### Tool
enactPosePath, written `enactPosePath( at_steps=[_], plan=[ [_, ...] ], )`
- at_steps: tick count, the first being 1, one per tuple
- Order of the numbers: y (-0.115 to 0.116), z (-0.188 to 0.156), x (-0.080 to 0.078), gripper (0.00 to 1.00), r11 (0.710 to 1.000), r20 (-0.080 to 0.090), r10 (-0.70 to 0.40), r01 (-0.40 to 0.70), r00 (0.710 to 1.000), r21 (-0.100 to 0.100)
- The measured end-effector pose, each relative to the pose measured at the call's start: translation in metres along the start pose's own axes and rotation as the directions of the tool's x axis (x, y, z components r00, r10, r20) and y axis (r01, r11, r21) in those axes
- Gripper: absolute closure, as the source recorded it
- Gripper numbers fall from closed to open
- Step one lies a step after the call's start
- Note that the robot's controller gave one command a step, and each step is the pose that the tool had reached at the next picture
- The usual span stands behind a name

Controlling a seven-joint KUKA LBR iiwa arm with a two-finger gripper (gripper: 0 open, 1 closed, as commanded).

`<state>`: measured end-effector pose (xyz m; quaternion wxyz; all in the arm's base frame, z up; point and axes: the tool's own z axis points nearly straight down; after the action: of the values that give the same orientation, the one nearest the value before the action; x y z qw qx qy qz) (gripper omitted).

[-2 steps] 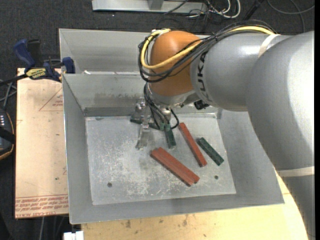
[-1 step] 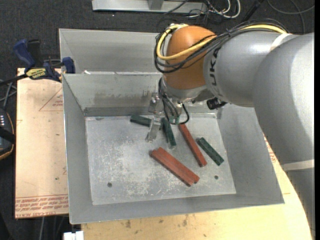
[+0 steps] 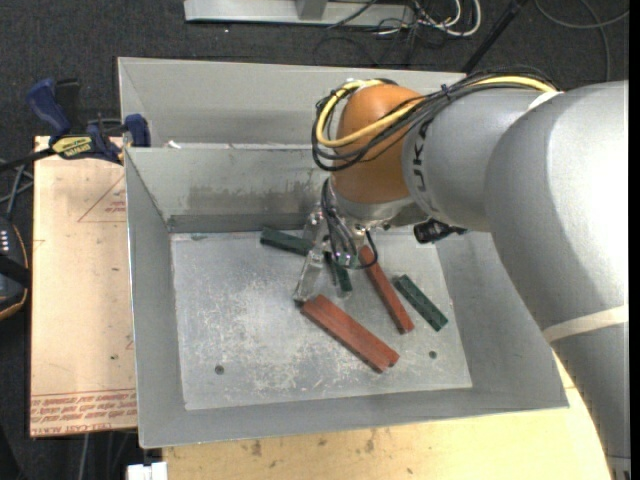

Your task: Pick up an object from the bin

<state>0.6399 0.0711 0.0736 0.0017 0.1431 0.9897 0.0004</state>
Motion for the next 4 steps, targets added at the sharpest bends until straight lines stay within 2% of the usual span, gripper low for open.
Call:
enactPosePath(
  at_steps=[1,3,4],
  plan=[
    [0.013,0.002,-0.006,1.00,0.999,0.002,0.036,-0.036,0.999,-0.002],
    [0.012,-0.002,-0.006,1.00,0.999,-0.001,0.037,-0.037,0.999,-0.001],
    [0.012,-0.019,-0.005,1.00,0.999,-0.004,0.037,-0.037,0.999,0.001]
  ],
)
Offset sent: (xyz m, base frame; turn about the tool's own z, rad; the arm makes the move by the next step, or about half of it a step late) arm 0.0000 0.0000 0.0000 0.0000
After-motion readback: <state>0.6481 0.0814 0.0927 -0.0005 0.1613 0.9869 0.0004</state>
